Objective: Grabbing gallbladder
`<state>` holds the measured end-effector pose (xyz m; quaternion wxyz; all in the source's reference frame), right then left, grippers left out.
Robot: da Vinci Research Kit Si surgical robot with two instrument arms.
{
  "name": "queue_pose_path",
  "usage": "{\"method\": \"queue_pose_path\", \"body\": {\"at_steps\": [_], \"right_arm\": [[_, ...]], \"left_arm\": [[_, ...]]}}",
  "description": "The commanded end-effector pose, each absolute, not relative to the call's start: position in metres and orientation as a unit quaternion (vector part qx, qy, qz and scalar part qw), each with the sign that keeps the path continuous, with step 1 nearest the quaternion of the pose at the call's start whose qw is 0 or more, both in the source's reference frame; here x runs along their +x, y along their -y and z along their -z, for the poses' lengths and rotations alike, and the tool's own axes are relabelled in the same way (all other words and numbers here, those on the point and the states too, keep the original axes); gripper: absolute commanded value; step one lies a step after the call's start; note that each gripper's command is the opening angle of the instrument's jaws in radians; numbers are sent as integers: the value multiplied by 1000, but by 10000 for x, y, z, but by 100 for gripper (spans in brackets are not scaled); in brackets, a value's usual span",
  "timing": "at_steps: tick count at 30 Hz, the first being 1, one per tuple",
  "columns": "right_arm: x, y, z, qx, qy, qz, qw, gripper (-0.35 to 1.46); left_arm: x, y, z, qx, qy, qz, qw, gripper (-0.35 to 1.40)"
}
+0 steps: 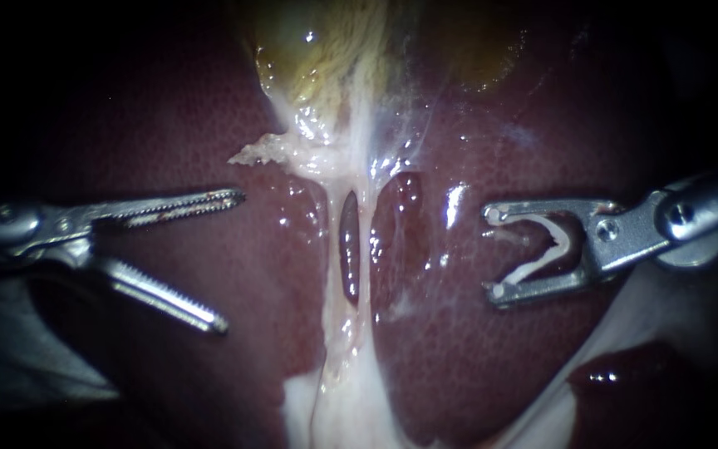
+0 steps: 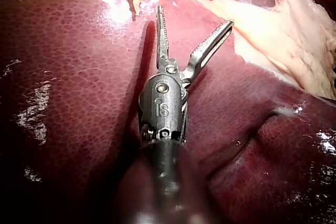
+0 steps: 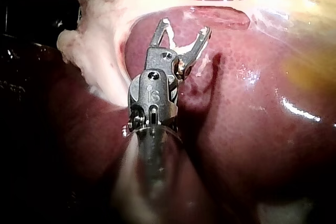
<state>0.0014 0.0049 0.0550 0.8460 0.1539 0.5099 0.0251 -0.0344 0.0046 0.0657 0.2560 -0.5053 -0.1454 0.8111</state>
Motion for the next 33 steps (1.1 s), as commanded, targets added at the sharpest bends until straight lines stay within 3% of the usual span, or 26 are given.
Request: {"method": "queue_pose_path", "body": {"at_steps": [1,10,22,33], "right_arm": [[14,-49,-550,154,-510,-25,846,50],[14,-49,-550,154,-510,-25,846,50],[14,-49,-550,154,-510,-25,846,50],[16,-50,-551,154,-510,-26,846,50]], "left_arm": [[-344,-45,-657,-505,146,-811,256,94],[-343,-55,-652,-504,148,-810,261,93],[-348,-121,-627,-496,116,-805,305,77],[-375,-123,-662,-496,114,-805,305,64]]}}
